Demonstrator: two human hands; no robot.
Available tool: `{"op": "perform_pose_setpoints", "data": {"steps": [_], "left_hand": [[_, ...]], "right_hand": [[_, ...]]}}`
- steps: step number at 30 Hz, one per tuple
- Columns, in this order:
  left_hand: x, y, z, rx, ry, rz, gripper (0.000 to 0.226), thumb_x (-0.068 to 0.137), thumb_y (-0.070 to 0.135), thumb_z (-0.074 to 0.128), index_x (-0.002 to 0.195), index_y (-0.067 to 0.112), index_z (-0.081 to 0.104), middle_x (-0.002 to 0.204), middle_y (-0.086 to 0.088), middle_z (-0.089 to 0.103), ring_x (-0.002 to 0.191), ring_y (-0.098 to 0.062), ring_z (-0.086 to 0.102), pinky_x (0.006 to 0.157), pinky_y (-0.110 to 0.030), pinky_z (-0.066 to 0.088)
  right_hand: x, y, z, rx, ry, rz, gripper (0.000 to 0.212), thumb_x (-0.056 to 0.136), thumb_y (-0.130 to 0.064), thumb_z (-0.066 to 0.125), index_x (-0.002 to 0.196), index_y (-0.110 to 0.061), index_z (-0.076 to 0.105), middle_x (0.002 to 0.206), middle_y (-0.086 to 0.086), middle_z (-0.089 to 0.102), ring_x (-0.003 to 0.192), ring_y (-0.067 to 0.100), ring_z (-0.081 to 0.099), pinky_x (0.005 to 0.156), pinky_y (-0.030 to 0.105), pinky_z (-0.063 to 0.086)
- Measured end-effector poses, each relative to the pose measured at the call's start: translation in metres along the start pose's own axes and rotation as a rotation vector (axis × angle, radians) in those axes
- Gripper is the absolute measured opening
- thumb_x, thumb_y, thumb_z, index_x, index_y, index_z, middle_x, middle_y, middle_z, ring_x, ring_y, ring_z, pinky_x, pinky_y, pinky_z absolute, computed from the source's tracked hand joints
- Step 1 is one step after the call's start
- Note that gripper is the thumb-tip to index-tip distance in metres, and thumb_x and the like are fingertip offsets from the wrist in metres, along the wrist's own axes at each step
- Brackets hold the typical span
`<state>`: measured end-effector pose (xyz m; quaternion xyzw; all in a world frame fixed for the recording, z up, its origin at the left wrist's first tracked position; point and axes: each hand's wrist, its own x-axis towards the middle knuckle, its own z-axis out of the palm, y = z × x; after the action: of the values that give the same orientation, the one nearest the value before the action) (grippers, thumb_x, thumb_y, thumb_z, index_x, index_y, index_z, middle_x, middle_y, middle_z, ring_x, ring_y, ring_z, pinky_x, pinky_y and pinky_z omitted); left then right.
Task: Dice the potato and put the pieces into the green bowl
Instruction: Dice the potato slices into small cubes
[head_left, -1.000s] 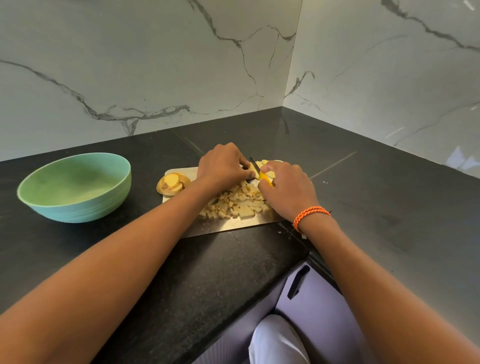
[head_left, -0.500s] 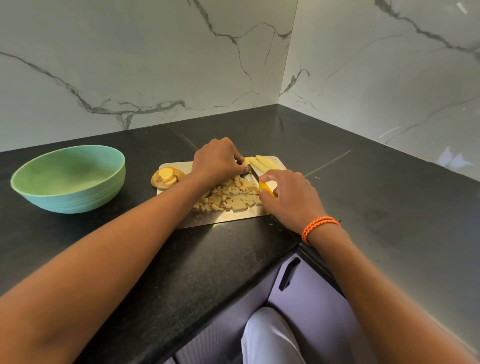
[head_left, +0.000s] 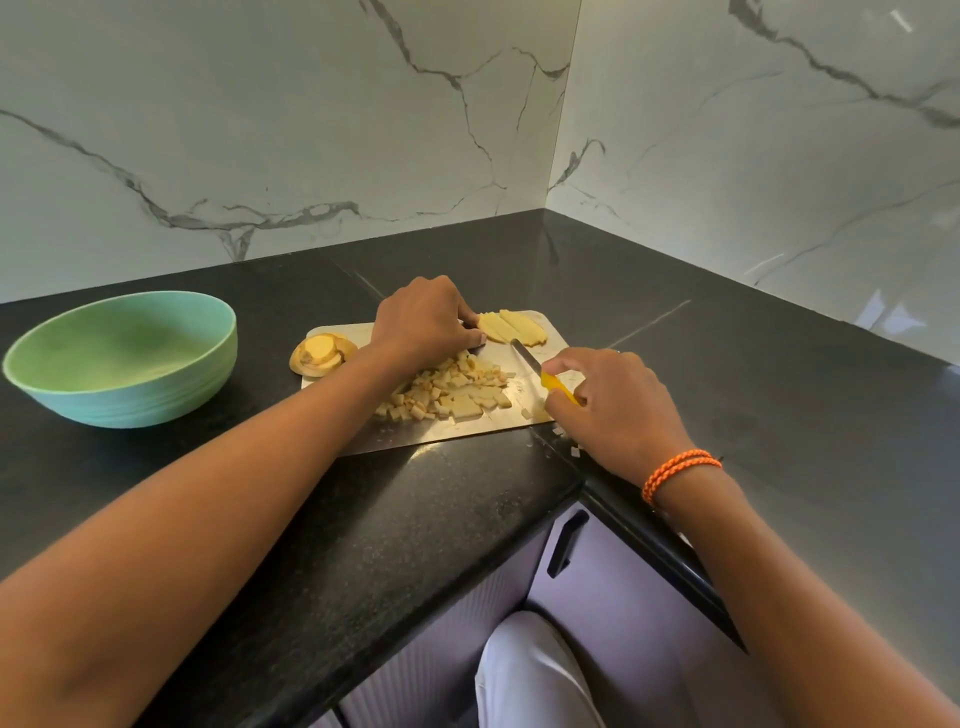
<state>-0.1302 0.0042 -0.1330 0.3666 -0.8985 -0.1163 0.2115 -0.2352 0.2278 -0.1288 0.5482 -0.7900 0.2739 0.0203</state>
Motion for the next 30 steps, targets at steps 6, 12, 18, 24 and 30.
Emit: {"op": "perform_pose_setpoints", "data": {"steps": [6, 12, 18, 24, 30], "left_hand": [[-0.001, 0.001, -0.001, -0.008, 0.022, -0.005, 0.016, 0.089, 0.040, 0.083, 0.097, 0.026, 0.086, 0.091, 0.015, 0.079, 0.064, -0.008, 0.063, 0.060, -0.027, 0.053], [-0.003, 0.002, -0.002, -0.009, 0.026, 0.062, 0.012, 0.096, 0.032, 0.075, 0.100, 0.029, 0.085, 0.103, 0.012, 0.079, 0.074, -0.008, 0.066, 0.068, -0.030, 0.059], [0.005, 0.002, -0.007, -0.024, 0.020, 0.136, 0.016, 0.097, 0.028, 0.073, 0.109, 0.033, 0.083, 0.119, 0.007, 0.077, 0.094, -0.013, 0.070, 0.085, -0.040, 0.062], [0.037, 0.017, 0.000, -0.091, -0.328, 0.281, 0.071, 0.091, -0.004, 0.067, 0.146, 0.040, 0.060, 0.154, 0.011, 0.055, 0.146, -0.017, 0.046, 0.120, -0.043, 0.037], [0.061, 0.022, -0.002, -0.016, -0.497, 0.315, 0.066, 0.089, 0.000, 0.070, 0.141, 0.040, 0.065, 0.150, 0.007, 0.058, 0.138, -0.023, 0.049, 0.121, -0.048, 0.037]], "right_hand": [[0.016, 0.000, -0.005, 0.058, 0.104, -0.032, 0.030, 0.095, -0.029, 0.062, 0.123, -0.025, 0.071, 0.054, -0.015, 0.050, 0.043, 0.004, 0.044, 0.062, 0.026, 0.046], [0.059, 0.029, 0.002, 0.001, 0.172, 0.048, 0.034, 0.097, -0.037, 0.058, 0.128, -0.028, 0.068, 0.110, -0.001, 0.075, 0.087, 0.020, 0.068, 0.085, 0.041, 0.057], [0.066, 0.043, 0.020, -0.005, 0.301, 0.106, 0.032, 0.100, -0.033, 0.057, 0.129, -0.023, 0.068, 0.104, 0.003, 0.075, 0.085, 0.023, 0.067, 0.075, 0.032, 0.053], [0.071, 0.040, 0.024, -0.041, 0.313, 0.088, 0.034, 0.100, -0.034, 0.056, 0.130, -0.022, 0.067, 0.102, 0.003, 0.076, 0.083, 0.024, 0.068, 0.076, 0.043, 0.060], [0.072, 0.040, 0.023, -0.020, 0.302, 0.113, 0.033, 0.100, -0.032, 0.056, 0.129, -0.021, 0.068, 0.100, 0.002, 0.075, 0.080, 0.021, 0.066, 0.074, 0.038, 0.059]]}}
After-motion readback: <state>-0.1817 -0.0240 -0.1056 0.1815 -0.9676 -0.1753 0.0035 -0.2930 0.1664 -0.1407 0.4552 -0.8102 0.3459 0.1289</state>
